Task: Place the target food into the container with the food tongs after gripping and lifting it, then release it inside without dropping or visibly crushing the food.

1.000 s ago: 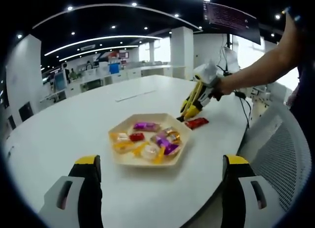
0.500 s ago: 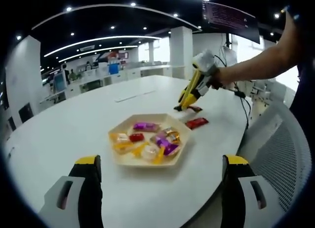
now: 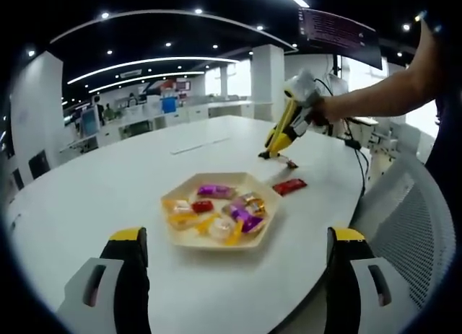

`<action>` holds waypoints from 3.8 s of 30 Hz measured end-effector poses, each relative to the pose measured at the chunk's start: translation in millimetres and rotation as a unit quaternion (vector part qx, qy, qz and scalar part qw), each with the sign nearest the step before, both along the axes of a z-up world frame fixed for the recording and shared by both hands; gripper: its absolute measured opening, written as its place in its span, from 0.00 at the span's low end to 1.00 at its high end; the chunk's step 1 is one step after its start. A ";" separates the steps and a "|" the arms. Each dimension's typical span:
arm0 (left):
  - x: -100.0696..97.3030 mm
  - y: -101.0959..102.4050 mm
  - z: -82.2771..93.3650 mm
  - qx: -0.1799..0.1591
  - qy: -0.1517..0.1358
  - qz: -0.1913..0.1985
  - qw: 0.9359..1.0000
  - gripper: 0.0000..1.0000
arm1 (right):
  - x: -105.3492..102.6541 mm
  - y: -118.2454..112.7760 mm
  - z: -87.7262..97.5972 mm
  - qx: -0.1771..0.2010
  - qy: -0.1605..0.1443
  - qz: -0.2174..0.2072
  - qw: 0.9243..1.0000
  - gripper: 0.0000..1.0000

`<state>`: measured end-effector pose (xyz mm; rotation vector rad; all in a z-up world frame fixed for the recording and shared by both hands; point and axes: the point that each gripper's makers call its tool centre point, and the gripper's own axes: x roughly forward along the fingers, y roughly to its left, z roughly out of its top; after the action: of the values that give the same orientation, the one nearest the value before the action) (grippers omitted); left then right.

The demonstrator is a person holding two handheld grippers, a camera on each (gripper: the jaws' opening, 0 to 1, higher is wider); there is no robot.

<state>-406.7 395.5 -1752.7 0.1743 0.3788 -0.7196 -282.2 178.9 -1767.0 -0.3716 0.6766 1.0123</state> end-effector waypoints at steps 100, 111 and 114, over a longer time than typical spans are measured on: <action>4.5 6.6 4.0 -0.002 -0.010 0.018 1.000 1.00 | -30.9 -56.0 21.2 0.026 -0.071 0.072 0.995 0.29; 3.1 5.2 -1.4 0.009 -0.004 0.011 1.000 1.00 | -24.6 -77.0 12.0 0.022 -0.078 0.067 0.994 0.28; 2.4 4.5 -1.4 0.010 -0.003 0.010 1.000 1.00 | -22.4 -82.9 3.2 0.022 -0.073 0.064 0.995 0.28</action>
<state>-404.3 400.0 -1754.1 0.1916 0.3820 -0.6950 -304.6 96.0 -1763.7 -0.4499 0.5018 1.1088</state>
